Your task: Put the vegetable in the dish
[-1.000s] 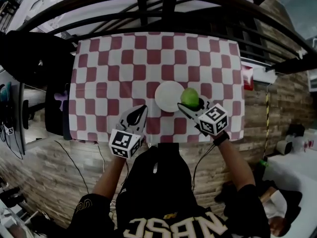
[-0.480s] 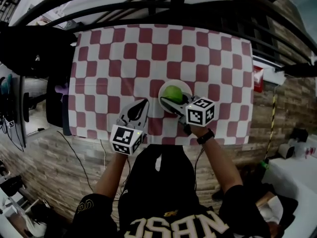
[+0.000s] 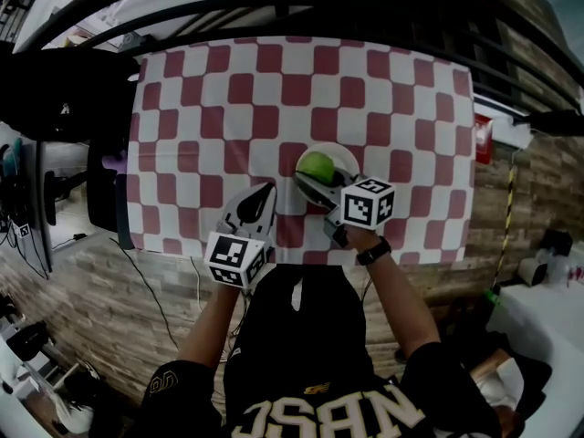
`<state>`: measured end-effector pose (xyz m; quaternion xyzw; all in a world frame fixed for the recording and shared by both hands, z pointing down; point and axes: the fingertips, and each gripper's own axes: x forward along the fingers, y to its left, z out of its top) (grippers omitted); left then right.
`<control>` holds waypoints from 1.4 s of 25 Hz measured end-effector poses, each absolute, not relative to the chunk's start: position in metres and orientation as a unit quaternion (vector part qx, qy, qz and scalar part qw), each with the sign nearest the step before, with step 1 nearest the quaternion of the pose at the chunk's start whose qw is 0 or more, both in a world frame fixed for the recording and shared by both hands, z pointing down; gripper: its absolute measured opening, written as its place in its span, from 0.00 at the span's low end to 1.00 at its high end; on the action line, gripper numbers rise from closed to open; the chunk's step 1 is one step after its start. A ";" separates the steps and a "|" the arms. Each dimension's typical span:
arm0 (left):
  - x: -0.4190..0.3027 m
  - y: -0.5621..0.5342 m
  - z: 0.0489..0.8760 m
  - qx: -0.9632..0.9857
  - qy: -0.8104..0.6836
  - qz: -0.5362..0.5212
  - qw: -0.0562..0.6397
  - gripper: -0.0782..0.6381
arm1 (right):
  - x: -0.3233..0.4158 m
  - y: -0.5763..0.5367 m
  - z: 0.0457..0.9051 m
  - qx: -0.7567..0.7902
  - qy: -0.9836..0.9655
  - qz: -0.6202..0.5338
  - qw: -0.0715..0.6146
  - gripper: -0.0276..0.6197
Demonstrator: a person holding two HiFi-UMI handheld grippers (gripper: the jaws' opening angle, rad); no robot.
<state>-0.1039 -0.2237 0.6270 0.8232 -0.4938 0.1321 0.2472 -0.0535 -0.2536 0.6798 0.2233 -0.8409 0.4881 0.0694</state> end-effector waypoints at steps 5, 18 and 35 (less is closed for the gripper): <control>-0.094 -0.225 0.634 0.831 -0.478 0.137 0.250 0.13 | -0.047 -0.251 0.682 0.219 -0.837 0.497 0.073 0.34; -0.083 -0.235 0.639 0.838 -0.463 0.142 0.252 0.13 | -0.023 -0.249 0.698 0.249 -0.809 0.514 0.138 0.55; -0.076 -0.227 0.646 0.838 -0.455 0.150 0.260 0.13 | 0.021 -0.255 0.693 0.349 -0.791 0.484 0.132 0.59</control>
